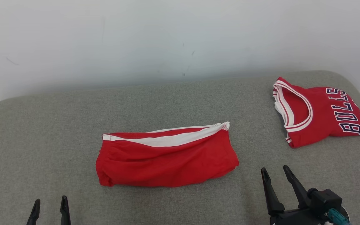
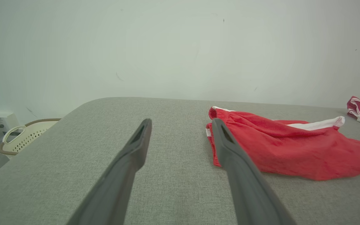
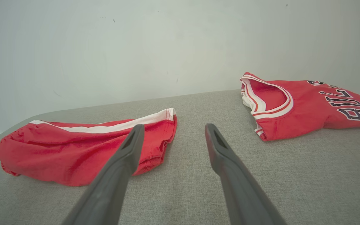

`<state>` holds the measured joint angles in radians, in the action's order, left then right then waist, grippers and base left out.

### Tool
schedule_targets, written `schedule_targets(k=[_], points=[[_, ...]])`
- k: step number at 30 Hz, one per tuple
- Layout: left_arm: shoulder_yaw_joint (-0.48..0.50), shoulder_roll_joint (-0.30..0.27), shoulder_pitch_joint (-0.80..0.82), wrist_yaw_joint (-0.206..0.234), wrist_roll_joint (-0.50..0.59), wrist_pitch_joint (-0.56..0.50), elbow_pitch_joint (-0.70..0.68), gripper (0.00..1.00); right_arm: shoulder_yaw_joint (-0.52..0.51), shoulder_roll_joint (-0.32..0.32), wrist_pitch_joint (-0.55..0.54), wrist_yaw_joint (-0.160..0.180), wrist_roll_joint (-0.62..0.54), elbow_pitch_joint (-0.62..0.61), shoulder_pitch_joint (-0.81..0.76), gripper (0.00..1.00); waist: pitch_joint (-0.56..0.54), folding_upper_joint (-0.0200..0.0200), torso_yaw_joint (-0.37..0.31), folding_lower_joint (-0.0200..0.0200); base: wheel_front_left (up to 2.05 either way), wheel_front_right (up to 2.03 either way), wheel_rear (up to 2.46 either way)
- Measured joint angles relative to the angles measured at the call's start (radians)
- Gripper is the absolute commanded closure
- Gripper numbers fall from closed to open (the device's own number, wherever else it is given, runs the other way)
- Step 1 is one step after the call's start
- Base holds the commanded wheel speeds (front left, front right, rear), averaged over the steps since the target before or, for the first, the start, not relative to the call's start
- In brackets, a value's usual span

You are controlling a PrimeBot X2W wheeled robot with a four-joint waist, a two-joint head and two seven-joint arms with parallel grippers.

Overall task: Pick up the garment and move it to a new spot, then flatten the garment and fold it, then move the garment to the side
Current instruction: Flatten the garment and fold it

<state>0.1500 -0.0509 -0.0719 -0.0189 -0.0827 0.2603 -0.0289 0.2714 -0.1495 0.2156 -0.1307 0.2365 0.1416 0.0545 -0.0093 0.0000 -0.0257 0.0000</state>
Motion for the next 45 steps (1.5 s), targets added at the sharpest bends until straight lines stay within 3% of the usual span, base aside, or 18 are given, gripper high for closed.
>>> schedule_targets(k=[13,27,30,38,45], points=[[-0.011,0.000,0.009,0.003,-0.002,0.000,0.000,0.00,0.016,-0.007,-0.022,0.000,-0.016,0.134,0.143,0.00,0.010,0.0000,0.014,0.0000,0.00,0.00,0.00],[-0.056,0.000,0.051,0.003,-0.010,0.000,0.009,0.00,0.082,-0.011,-0.067,0.000,0.041,0.520,0.468,0.00,0.064,0.0000,0.060,0.0001,0.00,0.00,0.00],[-0.060,0.000,0.072,-0.004,-0.012,0.000,0.019,0.00,0.103,-0.002,-0.084,0.000,0.072,0.656,0.550,0.00,0.088,0.0000,0.079,0.0001,0.00,0.00,0.00],[-0.072,0.000,0.104,-0.004,-0.023,0.000,0.026,0.00,0.125,0.021,-0.104,0.000,0.135,0.881,0.669,0.00,0.131,0.0001,0.112,0.0001,0.00,0.00,0.00],[-0.079,0.000,0.120,-0.002,-0.030,0.000,0.031,0.00,0.143,0.038,-0.137,0.000,0.179,1.007,0.729,0.00,0.152,0.0001,0.132,0.0001,0.00,0.00,0.00]])
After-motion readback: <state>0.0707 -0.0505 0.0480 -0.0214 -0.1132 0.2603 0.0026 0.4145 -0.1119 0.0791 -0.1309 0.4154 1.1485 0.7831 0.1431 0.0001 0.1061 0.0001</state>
